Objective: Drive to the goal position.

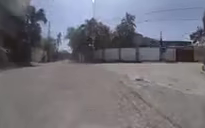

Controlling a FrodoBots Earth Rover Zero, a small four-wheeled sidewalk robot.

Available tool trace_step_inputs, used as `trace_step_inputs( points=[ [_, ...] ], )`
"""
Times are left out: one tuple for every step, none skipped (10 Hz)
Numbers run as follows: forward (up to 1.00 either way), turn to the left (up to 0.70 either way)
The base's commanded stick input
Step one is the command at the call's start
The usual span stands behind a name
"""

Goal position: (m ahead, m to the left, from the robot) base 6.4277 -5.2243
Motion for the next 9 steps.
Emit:
trace_step_inputs(
  points=[
    [0.85, 0.0],
    [0.85, 0.0],
    [0.85, 0.0],
    [0.85, 0.0],
    [0.85, 0.0],
    [0.85, 0.0],
    [0.85, 0.0],
    [0.85, 0.0],
    [0.85, 0.0]
  ],
)
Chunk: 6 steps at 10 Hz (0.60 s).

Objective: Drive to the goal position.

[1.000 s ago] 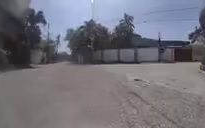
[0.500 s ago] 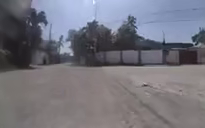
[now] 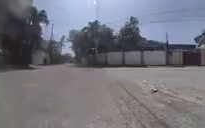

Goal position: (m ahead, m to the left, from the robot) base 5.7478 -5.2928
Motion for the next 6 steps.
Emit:
trace_step_inputs(
  points=[
    [0.85, 0.0],
    [0.85, 0.0],
    [0.85, 0.0],
    [0.85, 0.0],
    [0.85, 0.0],
    [0.85, -0.04]
  ],
)
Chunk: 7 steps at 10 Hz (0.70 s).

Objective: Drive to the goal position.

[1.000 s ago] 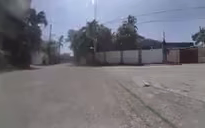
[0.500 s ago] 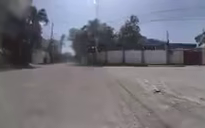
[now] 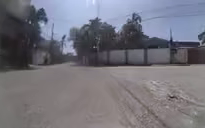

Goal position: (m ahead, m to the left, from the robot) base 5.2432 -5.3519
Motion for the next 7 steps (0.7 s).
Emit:
trace_step_inputs(
  points=[
    [0.85, -0.28],
    [0.85, -0.34],
    [0.85, -0.34],
    [0.85, -0.34],
    [0.85, -0.34],
    [0.85, -0.34],
    [0.85, -0.34]
  ],
)
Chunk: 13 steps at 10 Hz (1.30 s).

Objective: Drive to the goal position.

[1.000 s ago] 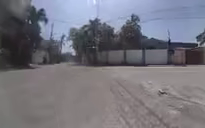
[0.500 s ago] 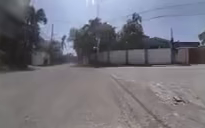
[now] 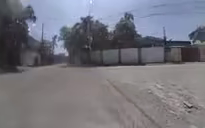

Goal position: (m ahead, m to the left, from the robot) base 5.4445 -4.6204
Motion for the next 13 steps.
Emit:
trace_step_inputs(
  points=[
    [0.85, -0.34],
    [0.85, -0.34],
    [0.85, -0.34],
    [0.85, -0.34],
    [0.85, -0.34],
    [0.85, -0.33],
    [0.85, -0.13],
    [0.85, 0.0],
    [0.85, 0.0],
    [0.85, 0.0],
    [0.85, 0.0],
    [0.85, 0.0],
    [0.85, 0.0]
  ],
)
